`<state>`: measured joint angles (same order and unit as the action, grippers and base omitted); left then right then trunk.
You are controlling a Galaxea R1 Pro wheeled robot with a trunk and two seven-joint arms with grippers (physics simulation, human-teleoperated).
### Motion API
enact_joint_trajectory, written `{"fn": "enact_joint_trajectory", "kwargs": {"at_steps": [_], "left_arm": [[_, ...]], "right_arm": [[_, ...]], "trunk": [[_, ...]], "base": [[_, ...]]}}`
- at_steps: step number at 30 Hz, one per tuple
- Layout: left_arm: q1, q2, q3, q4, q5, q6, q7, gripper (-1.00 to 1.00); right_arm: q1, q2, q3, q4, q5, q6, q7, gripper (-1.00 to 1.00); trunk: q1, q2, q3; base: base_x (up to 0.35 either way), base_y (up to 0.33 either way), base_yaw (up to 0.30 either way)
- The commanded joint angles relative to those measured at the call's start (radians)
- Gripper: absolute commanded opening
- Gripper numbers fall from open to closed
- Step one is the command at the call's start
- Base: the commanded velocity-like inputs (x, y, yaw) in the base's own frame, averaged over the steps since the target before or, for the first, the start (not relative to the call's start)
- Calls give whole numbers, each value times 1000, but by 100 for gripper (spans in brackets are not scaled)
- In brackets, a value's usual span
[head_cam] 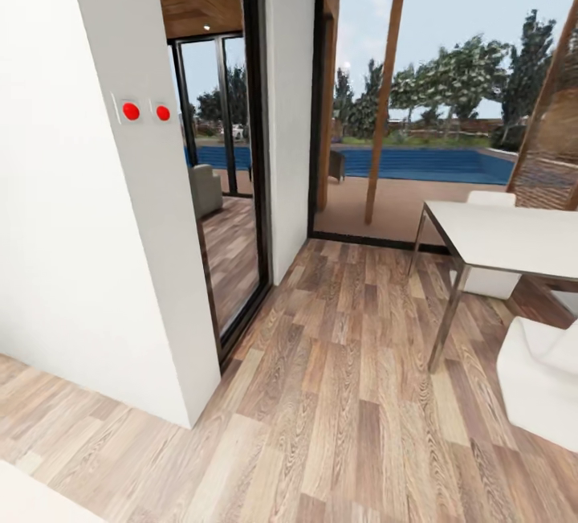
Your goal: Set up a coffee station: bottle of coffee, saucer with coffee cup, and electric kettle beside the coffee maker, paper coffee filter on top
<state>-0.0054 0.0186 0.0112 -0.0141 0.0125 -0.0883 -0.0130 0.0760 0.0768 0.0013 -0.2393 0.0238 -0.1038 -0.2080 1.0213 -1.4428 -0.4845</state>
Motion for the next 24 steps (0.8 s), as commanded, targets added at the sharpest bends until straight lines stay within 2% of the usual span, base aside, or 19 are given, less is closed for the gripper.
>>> {"fn": "enact_joint_trajectory", "kwargs": {"at_steps": [1, 8, 13, 19, 24], "left_arm": [[-1, 0, 1, 1, 2, -2, -1, 100], [-1, 2, 11, 2, 4, 2, 1, 100], [-2, 3, 47, 2, 3, 2, 1, 100], [-2, 11, 52, 2, 3, 1, 1, 100], [-1, 32, 53, 2, 3, 1, 2, 100]], "right_arm": [[1, 0, 0, -3, 2, 0, -4, 100], [1, 0, 0, -8, 2, 0, -4, 100], [1, 0, 0, -8, 2, 0, -4, 100], [1, 0, 0, -8, 2, 0, -4, 100], [1, 0, 0, -8, 2, 0, -4, 100]], "trunk": [[-4, 7, 2], [-31, 56, 18], [-50, 91, 29], [-73, 133, 41], [-92, 168, 52]], "base": [[0, 0, 274], [0, 0, 262], [0, 0, 228], [0, 0, 224], [0, 0, 224]]}}
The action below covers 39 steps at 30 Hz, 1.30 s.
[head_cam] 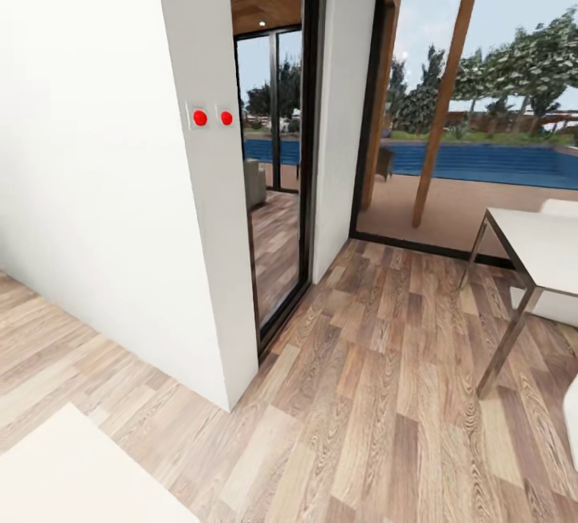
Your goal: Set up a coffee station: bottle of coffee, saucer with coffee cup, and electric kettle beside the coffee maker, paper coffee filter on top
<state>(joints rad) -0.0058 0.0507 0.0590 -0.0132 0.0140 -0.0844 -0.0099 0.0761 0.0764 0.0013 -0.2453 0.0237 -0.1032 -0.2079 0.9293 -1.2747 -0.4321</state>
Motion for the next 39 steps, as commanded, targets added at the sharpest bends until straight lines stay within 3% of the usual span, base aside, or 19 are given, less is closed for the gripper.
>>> {"fn": "enact_joint_trajectory", "kwargs": {"at_steps": [1, 4, 11, 39], "left_arm": [[-1, 5, 6, 1, 1, -3, -1, 100], [0, 15, 12, 1, 2, -4, -1, 100], [0, 22, 66, 1, 0, -6, -2, 100], [0, 18, 70, 1, 0, -6, -4, 100]], "right_arm": [[1, 0, 0, -2, 2, 0, -4, 100], [1, 0, 0, -2, 2, -1, -4, 100], [1, 0, 0, -2, 2, 0, -4, 100], [1, 2, 0, -2, 2, 0, -4, 100]], "trunk": [[-4, 7, 1], [-15, 28, 8], [-42, 77, 22], [-150, 273, 84]], "base": [[0, 0, 224], [0, 0, 224], [0, 0, 224], [0, 0, 239]]}}
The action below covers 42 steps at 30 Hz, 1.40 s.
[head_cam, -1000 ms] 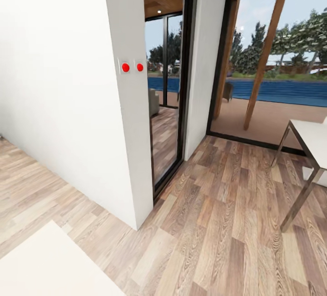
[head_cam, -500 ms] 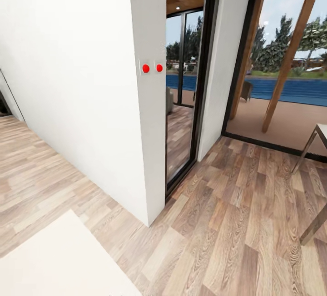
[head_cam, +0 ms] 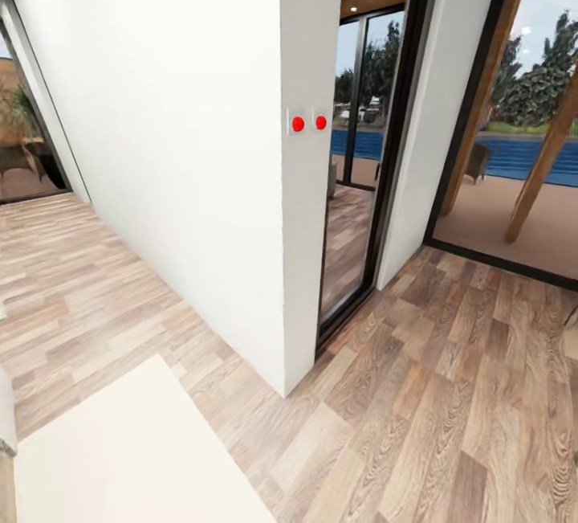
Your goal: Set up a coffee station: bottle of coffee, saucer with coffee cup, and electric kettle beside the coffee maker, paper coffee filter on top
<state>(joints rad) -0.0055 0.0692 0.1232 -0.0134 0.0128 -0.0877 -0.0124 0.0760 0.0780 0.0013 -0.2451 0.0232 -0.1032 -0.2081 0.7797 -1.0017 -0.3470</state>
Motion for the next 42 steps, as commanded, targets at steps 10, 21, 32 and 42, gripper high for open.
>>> {"fn": "enact_joint_trajectory", "kwargs": {"at_steps": [10, 21, 32, 42], "left_arm": [[-25, 7, 5, -210, -3, -2, -1, 100], [-205, -1, 15, -321, 57, -2, 0, 100], [-202, 1, 1, -309, 159, -4, -7, 100], [-203, 4, 3, -310, 160, -4, -8, 100]], "right_arm": [[1, -138, 0, -189, 0, -1, -3, 100], [-4, -138, 3, -494, -4, -56, -2, 100], [-4, -114, 1, -421, -3, -108, -4, 100], [-4, -113, 0, -368, -3, -108, -4, 100]], "trunk": [[-38, 70, 24], [-81, 147, 49], [-123, 224, 74], [-161, 294, 94]], "base": [[0, 0, 260], [0, 0, 260], [0, 0, 255], [0, 0, 220]]}}
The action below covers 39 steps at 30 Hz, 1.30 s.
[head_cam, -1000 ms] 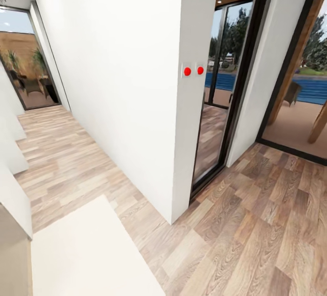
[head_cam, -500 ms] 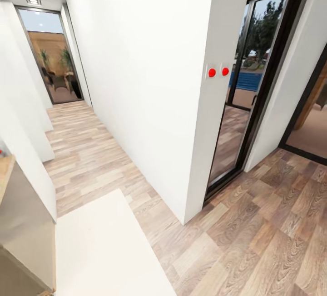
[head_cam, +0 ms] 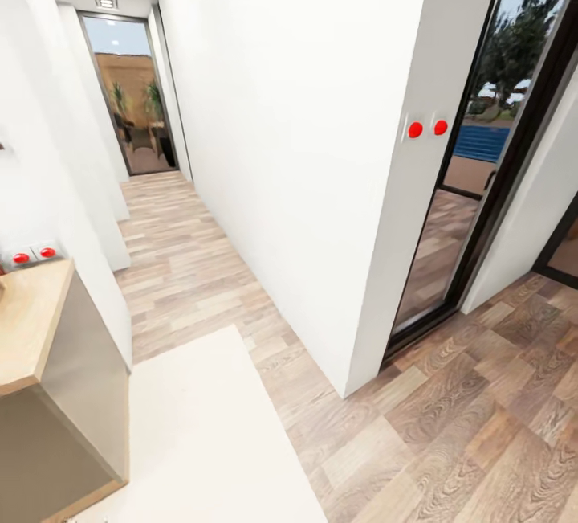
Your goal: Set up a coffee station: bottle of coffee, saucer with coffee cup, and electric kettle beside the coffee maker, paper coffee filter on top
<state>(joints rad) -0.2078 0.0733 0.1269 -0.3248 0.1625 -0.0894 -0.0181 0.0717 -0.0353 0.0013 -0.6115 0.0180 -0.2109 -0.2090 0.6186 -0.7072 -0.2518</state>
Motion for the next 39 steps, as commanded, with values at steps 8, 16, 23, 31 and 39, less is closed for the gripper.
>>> {"fn": "enact_joint_trajectory", "kwargs": {"at_steps": [8, 16, 23, 31, 39], "left_arm": [[-1, 0, 0, 1, 9, -3, -2, 100], [-1, 0, 0, 1, 9, -3, -1, 100], [-1, 0, 0, 1, 8, -3, -2, 100], [-1, 0, 0, 1, 8, -3, -2, 100], [0, 1, -3, 2, 7, -3, -4, 100]], "right_arm": [[0, 0, 0, 1, 2, -1, -3, 100], [0, 0, 0, 1, 2, -2, -3, 100], [0, 0, 0, 1, 2, -2, -3, 100], [0, 0, 0, 1, 2, -2, -3, 100], [0, 0, 0, 1, 2, -2, -3, 100]], "trunk": [[-31, 55, 15], [-61, 111, 30], [-88, 160, 44], [-119, 216, 60], [-123, 223, 54]], "base": [[0, 0, 215], [0, 0, 215], [0, 0, 215], [0, 0, 215], [0, 0, 218]]}}
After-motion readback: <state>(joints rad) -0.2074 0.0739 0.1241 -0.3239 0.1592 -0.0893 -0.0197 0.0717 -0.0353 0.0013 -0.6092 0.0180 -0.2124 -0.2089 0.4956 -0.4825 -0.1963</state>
